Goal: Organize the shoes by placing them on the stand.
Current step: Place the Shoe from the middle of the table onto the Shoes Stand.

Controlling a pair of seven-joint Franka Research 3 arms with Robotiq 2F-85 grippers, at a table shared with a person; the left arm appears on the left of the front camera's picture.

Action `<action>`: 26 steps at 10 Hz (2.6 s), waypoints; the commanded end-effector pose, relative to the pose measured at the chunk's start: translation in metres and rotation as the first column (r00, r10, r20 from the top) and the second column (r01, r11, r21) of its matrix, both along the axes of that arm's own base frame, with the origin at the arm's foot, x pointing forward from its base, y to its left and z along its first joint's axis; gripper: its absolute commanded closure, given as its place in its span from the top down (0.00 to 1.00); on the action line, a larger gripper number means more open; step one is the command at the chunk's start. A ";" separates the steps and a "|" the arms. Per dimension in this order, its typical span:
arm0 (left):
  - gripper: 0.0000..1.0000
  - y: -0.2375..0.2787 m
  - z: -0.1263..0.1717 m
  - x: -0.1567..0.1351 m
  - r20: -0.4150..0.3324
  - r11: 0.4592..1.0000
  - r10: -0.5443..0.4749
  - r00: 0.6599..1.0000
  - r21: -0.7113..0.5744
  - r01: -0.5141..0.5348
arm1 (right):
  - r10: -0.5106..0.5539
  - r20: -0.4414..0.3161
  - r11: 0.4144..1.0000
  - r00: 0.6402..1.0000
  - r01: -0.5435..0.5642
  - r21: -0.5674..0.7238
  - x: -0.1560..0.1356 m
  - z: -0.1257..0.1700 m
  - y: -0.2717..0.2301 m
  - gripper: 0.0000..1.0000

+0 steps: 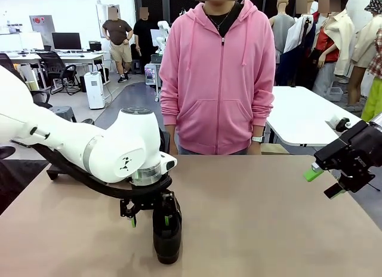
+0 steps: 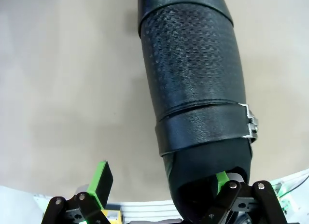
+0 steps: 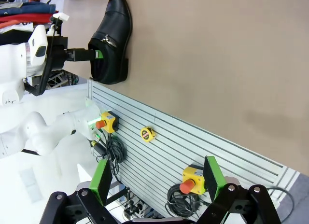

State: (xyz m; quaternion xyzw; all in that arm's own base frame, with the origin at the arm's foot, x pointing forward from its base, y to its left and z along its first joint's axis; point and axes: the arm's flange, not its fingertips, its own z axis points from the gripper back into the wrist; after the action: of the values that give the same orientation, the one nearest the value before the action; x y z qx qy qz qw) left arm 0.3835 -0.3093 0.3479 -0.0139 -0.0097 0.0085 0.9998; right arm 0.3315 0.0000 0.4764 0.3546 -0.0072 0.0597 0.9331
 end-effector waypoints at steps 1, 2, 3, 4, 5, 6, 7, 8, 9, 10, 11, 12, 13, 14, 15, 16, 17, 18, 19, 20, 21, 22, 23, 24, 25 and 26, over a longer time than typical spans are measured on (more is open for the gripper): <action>1.00 0.002 -0.005 0.005 0.002 1.000 0.024 1.000 -0.015 -0.024 | -0.012 -0.014 1.000 1.000 0.012 0.010 0.002 0.005 0.001 1.00; 0.68 0.001 -0.005 0.006 0.013 0.999 0.024 1.000 -0.023 -0.024 | -0.012 -0.014 1.000 1.000 0.012 0.010 0.002 0.005 0.001 1.00; 0.08 0.002 -0.005 0.006 0.003 0.999 0.029 1.000 -0.023 -0.029 | -0.012 -0.014 1.000 1.000 0.012 0.010 0.002 0.005 0.001 1.00; 0.00 0.002 -0.004 0.006 -0.003 0.999 0.025 1.000 -0.025 -0.025 | -0.012 -0.014 1.000 1.000 0.012 0.010 0.002 0.005 0.001 1.00; 0.00 0.002 -0.004 0.005 -0.010 0.999 0.021 1.000 -0.026 -0.021 | -0.012 -0.014 1.000 1.000 0.012 0.010 0.002 0.005 0.001 1.00; 0.00 0.003 -0.003 0.005 -0.009 1.000 0.018 1.000 -0.022 -0.018 | -0.012 -0.014 1.000 1.000 0.012 0.010 0.002 0.005 0.001 1.00; 0.00 0.002 -0.003 0.004 -0.008 1.000 0.016 1.000 -0.018 -0.016 | -0.012 -0.014 1.000 1.000 0.012 0.010 0.002 0.005 0.001 1.00; 0.00 0.000 0.000 0.003 0.004 1.000 0.006 1.000 -0.014 -0.006 | -0.012 -0.014 1.000 1.000 0.012 0.010 0.002 0.005 0.001 1.00; 0.00 -0.004 0.002 0.000 0.027 1.000 -0.020 0.999 -0.023 0.020 | -0.012 -0.014 1.000 1.000 0.012 0.010 0.002 0.005 0.001 1.00; 0.00 -0.007 0.004 -0.001 0.042 0.999 -0.039 0.998 -0.036 0.040 | -0.012 -0.014 1.000 1.000 0.012 0.010 0.002 0.005 0.001 1.00; 0.00 -0.008 0.005 -0.002 0.046 0.997 -0.061 0.997 -0.050 0.063 | -0.012 -0.014 1.000 1.000 0.012 0.010 0.002 0.005 0.001 1.00; 0.00 -0.009 0.007 -0.004 0.047 0.995 -0.074 0.996 -0.057 0.077 | -0.012 -0.014 1.000 1.000 0.012 0.010 0.002 0.005 0.001 1.00; 0.00 -0.007 0.014 -0.008 0.055 0.992 -0.098 0.994 -0.072 0.101 | -0.012 -0.014 1.000 1.000 0.012 0.010 0.002 0.005 0.001 1.00; 0.00 -0.004 0.026 -0.014 0.091 0.987 -0.127 0.988 -0.089 0.136 | -0.012 -0.014 1.000 1.000 0.012 0.010 0.002 0.005 0.001 1.00; 0.00 0.001 0.045 -0.025 0.137 0.976 -0.184 0.973 -0.094 0.198 | -0.012 -0.014 1.000 1.000 0.012 0.010 0.002 0.005 0.001 1.00; 0.00 0.010 0.067 -0.041 0.202 0.955 -0.264 0.943 -0.086 0.286 | -0.012 -0.014 1.000 1.000 0.012 0.010 0.002 0.005 0.001 1.00; 0.00 0.026 0.095 -0.057 0.291 0.936 -0.298 0.909 -0.097 0.338 | -0.012 -0.014 1.000 1.000 0.012 0.010 0.002 0.005 0.001 1.00; 0.00 0.047 0.117 -0.064 0.371 0.928 -0.306 0.877 -0.087 0.361 | -0.012 -0.014 1.000 1.000 0.012 0.010 0.002 0.005 0.001 1.00; 0.00 0.077 0.138 -0.061 0.407 0.930 -0.289 0.867 -0.094 0.355 | -0.012 -0.014 1.000 1.000 0.012 0.010 0.002 0.005 0.001 1.00; 0.00 0.115 0.156 -0.053 0.380 0.916 -0.339 0.861 -0.075 0.394 | -0.012 -0.014 1.000 1.000 0.012 0.010 0.002 0.005 0.001 1.00; 0.00 0.161 0.173 -0.047 0.389 0.917 -0.311 0.867 -0.116 0.381 | -0.012 -0.014 1.000 1.000 0.012 0.010 0.002 0.005 0.001 1.00; 0.00 0.189 0.180 -0.047 0.410 0.942 -0.259 0.874 -0.094 0.323 | -0.012 -0.014 1.000 1.000 0.012 0.010 0.002 0.005 0.001 1.00; 0.00 0.236 0.186 -0.041 0.389 0.940 -0.239 0.890 -0.135 0.312 | -0.012 -0.014 1.000 1.000 0.012 0.010 0.002 0.005 0.001 1.00; 0.00 0.274 0.184 -0.034 0.364 0.974 -0.085 0.928 -0.165 0.154 | -0.012 -0.014 1.000 1.000 0.012 0.010 0.002 0.005 0.001 1.00; 0.00 0.298 0.181 -0.039 0.382 0.973 0.046 0.923 -0.225 0.045 | -0.012 -0.014 1.000 1.000 0.012 0.010 0.002 0.005 0.001 1.00; 0.00 0.302 0.180 -0.051 0.412 0.952 0.109 0.904 -0.305 0.024 | -0.012 -0.014 1.000 1.000 0.012 0.010 0.002 0.005 0.001 1.00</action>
State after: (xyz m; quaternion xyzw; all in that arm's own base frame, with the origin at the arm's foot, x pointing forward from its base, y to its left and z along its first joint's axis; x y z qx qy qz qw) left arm 0.3428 0.0106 0.5272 -0.1344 -0.1956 -0.0050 0.9714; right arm 0.3316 -0.0003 0.4763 0.3545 -0.0070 0.0592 0.9332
